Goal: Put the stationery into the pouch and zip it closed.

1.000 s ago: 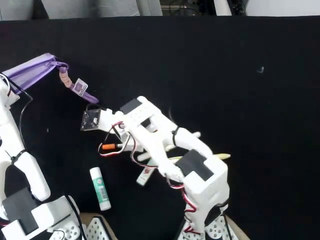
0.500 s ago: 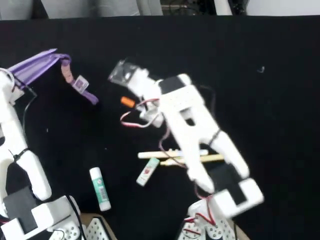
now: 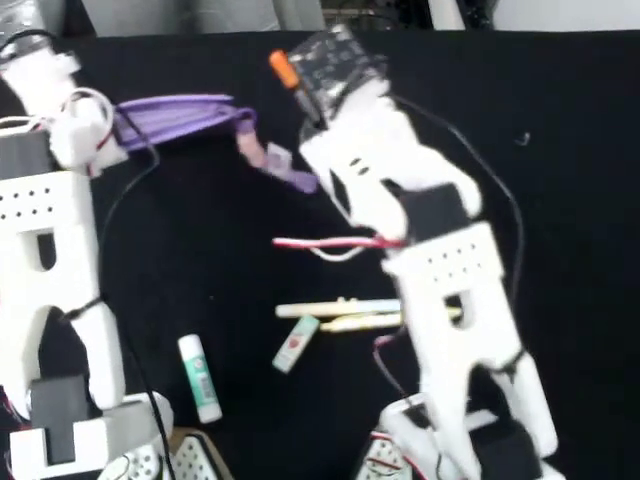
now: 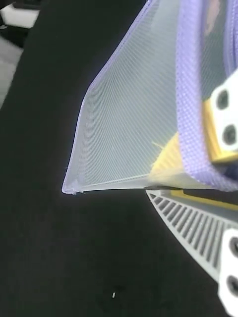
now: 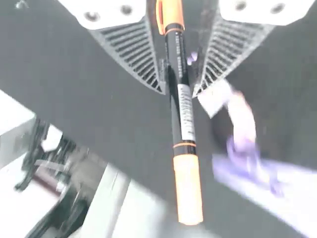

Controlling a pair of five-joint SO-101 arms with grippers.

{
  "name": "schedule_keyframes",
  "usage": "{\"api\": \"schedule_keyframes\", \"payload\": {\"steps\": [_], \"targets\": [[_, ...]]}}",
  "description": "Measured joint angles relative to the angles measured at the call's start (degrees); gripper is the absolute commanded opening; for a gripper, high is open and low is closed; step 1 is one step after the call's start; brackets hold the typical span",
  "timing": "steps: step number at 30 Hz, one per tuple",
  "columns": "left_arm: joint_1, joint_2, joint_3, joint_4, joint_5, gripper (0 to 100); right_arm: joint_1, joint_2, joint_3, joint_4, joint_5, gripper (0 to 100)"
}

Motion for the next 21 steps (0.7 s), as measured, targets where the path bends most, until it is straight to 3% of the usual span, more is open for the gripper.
{"api": "schedule_keyframes", "payload": {"steps": [11, 21], "targets": [[8.09, 0.0, 0.62, 1.85, 2.9, 3, 0.0, -7.47, 1.85, -12.75, -17.41, 1.1], [11.25, 0.0, 3.6, 1.85, 3.52, 3, -9.93, -18.29, 25.76, -39.03, -19.34, 1.1]]}}
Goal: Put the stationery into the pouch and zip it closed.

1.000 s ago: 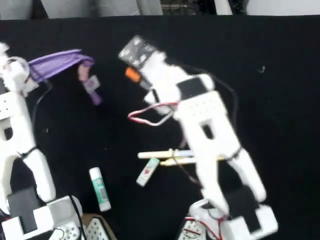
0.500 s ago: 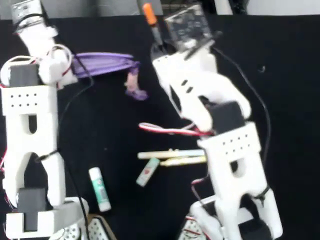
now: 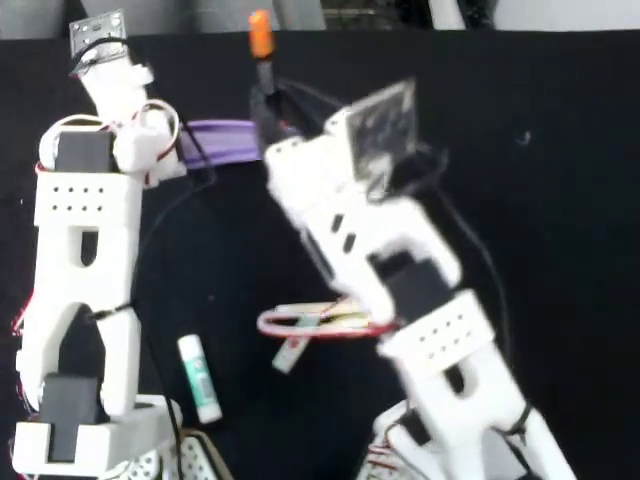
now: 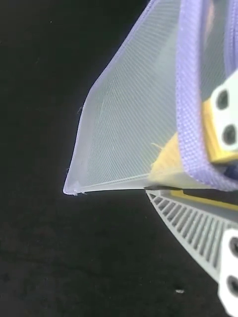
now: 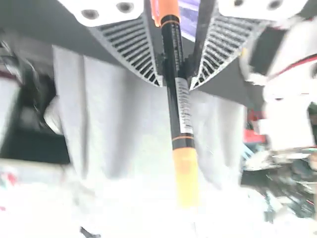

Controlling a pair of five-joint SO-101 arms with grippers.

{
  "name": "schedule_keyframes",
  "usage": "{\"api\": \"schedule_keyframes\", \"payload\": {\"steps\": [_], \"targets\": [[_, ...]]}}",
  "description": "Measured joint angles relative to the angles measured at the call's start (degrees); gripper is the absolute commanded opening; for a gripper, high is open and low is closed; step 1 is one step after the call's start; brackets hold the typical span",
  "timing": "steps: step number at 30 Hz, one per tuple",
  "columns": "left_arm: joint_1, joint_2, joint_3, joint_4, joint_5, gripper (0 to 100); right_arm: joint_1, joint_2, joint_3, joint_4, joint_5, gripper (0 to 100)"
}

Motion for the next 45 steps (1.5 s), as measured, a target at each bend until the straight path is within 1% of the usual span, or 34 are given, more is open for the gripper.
{"api": "schedule_keyframes", "payload": {"steps": [3, 6, 17, 22, 28, 29, 34, 37, 45], "targets": [[0.0, 0.0, 0.0, 0.0, 0.0, 3, -1.93, -2.2, 6.51, -8.7, 0.09, 1.1], [0.18, 0.0, 0.0, 0.0, 0.0, 3, -3.08, -2.64, 9.93, -14.86, 0.0, 1.1], [0.35, 0.0, 1.05, 0.0, 0.0, 3, -4.31, -2.73, 13.89, -28.31, 0.0, 1.1], [0.35, 0.0, 1.05, 0.0, 0.0, 3, -4.31, 1.85, 15.47, -35.34, 0.0, 1.1], [0.35, 0.0, 1.05, 0.0, 0.0, 3, -4.31, 8.88, 15.47, -36.75, 0.0, 1.4], [0.35, 0.0, 1.05, 0.0, 0.0, 3, -4.31, 9.67, 15.47, -36.75, 0.0, 3.0], [0.44, 0.0, 1.05, 0.0, 0.0, 3, -4.4, 13.19, 15.47, -36.84, 0.0, 22.0], [0.44, 0.0, 1.05, 0.0, 0.0, 3, -4.4, 14.51, 15.47, -36.84, 0.0, 29.6], [0.44, 0.0, 1.05, 0.0, 0.0, 3, -4.31, 13.45, 15.47, -35.96, 0.0, 28.6]]}}
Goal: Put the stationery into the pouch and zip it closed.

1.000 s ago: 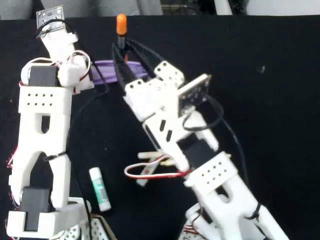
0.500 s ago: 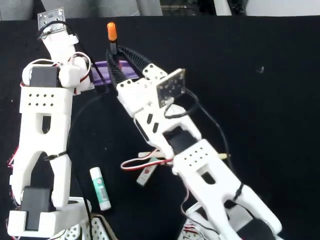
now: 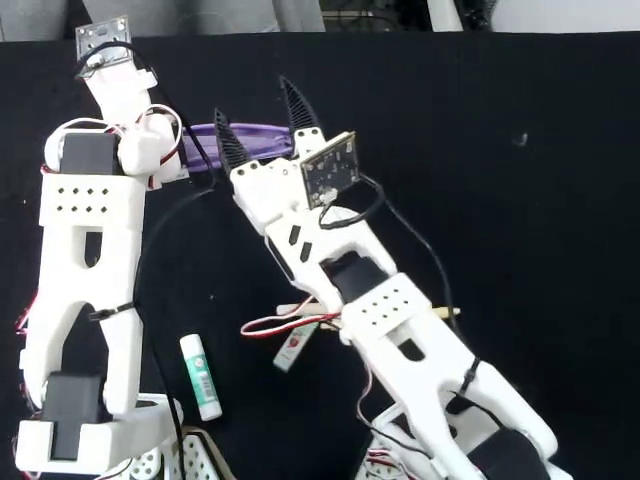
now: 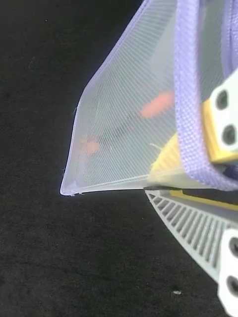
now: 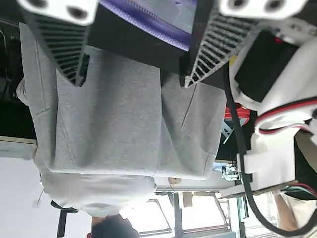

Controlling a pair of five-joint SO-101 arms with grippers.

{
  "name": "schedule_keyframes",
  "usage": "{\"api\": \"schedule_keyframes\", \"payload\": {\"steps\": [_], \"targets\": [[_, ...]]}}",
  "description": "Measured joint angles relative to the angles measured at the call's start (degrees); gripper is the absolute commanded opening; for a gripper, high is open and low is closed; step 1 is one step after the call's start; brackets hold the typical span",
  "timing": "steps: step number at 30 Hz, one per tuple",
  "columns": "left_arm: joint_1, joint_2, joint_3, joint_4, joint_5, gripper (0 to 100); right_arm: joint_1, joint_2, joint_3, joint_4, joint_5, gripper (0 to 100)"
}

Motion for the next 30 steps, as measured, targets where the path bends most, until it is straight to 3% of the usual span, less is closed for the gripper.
{"api": "schedule_keyframes", "payload": {"steps": [8, 16, 22, 30], "targets": [[-4.13, -0.09, 1.14, -1.23, 0.09, 3, 0.26, -13.01, -0.53, 14.59, 2.29, 28.6], [-11.6, -1.49, 7.82, -9.67, 0.18, 3, 0.35, -23.38, -13.54, 44.13, 18.02, 28.6], [-16.53, -1.49, 8.44, -11.34, 0.09, 3, 0.35, -23.74, -23.65, 68.4, 27.34, 28.6], [-19.78, -1.41, 8.44, -13.19, 0.09, 3, 0.35, -23.74, -20.84, 88.62, 41.41, 28.6]]}}
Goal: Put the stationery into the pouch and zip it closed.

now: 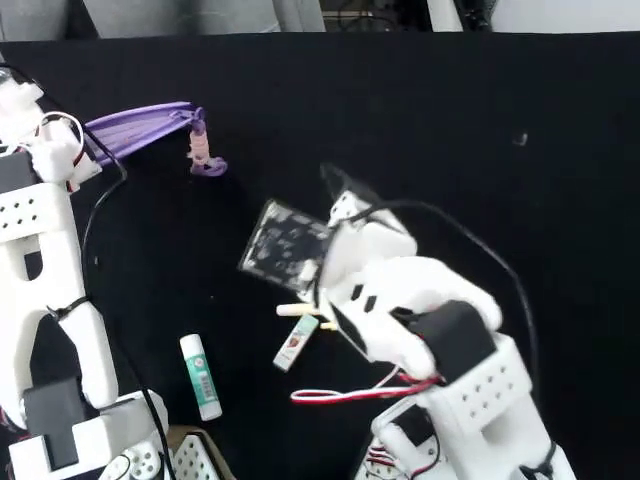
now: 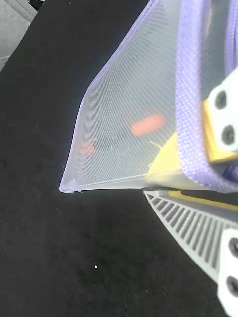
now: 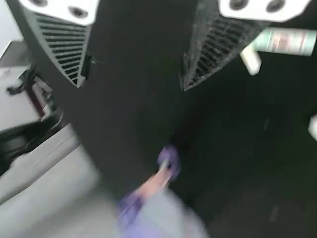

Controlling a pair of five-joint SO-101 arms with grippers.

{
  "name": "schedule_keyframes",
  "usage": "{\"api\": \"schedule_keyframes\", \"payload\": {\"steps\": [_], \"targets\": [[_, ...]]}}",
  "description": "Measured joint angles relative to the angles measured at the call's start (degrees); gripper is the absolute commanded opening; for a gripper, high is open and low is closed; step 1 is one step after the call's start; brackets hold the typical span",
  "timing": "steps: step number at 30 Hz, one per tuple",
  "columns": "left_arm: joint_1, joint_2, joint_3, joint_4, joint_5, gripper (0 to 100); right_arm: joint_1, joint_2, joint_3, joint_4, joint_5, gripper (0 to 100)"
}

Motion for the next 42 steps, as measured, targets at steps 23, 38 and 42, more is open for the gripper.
{"api": "schedule_keyframes", "payload": {"steps": [23, 38, 42], "targets": [[-1.23, 0.0, 0.0, 0.0, 0.0, 3, 0.0, 25.41, 28.66, -22.68, 10.02, 19.4], [-1.23, 0.0, 0.0, 0.0, 0.0, 3, 0.18, 52.84, 10.11, -22.77, 10.02, 19.1], [-1.23, 0.0, 0.0, 0.0, 0.0, 3, 0.18, 52.84, 7.65, -20.04, 10.02, 19.1]]}}
